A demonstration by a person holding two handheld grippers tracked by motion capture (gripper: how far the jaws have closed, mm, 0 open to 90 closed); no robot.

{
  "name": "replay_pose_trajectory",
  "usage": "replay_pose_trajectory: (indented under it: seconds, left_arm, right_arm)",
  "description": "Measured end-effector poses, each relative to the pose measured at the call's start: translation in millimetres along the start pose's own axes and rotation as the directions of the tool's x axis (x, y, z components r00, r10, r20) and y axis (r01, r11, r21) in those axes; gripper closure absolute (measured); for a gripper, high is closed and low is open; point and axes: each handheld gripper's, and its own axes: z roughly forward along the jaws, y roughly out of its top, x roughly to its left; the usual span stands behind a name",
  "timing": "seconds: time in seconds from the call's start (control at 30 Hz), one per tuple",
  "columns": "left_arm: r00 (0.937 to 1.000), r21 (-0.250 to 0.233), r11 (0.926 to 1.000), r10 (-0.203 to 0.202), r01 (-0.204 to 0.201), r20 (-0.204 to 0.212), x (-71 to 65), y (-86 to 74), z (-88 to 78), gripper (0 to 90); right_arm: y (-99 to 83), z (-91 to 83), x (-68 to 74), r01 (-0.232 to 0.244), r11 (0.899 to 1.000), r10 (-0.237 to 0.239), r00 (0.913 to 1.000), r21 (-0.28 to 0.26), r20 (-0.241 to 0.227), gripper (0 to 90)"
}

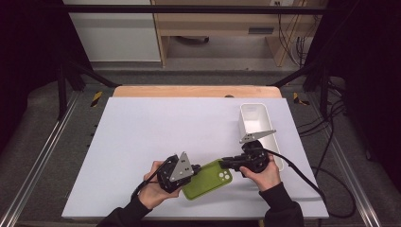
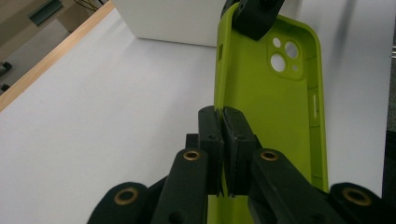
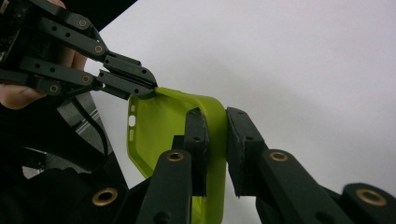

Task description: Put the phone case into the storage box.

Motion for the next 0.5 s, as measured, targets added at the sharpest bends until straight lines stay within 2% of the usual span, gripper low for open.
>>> replay_pose_trajectory:
  seconds: [0.1,0.23,0.33,0.4,0.5]
  left_arm:
    - [1.0000,-0.002,1.0000,-0.005,0.005,0.003,0.4,-0.7,1.6,84.9]
    - [0.9994,-0.019,0.9993,-0.032,0.033,0.011,2.1,-1.3,1.4,83.2]
    - [0.9978,-0.048,0.9969,-0.061,0.063,0.023,5.1,-1.6,-0.1,76.6]
    - [0.9957,-0.069,0.9936,-0.087,0.089,0.031,7.9,-1.7,-1.9,72.5]
    - [0.9903,-0.121,0.9830,-0.135,0.138,0.033,13.6,-3.1,-4.8,63.7]
  right_arm:
    - [0.0,-0.3,0.6,0.000,1.000,0.000,1.0000,0.001,0.007,79.5]
    - [-0.1,-1.0,0.5,0.009,1.000,-0.009,0.9998,-0.007,0.018,79.5]
    - [0.2,-3.1,0.4,0.016,1.000,-0.015,0.9994,-0.022,0.032,79.5]
    - [0.3,-4.7,0.8,0.017,0.999,-0.016,0.9990,-0.032,0.042,79.5]
    - [0.4,-6.6,0.7,0.026,0.999,-0.023,0.9981,-0.042,0.058,79.5]
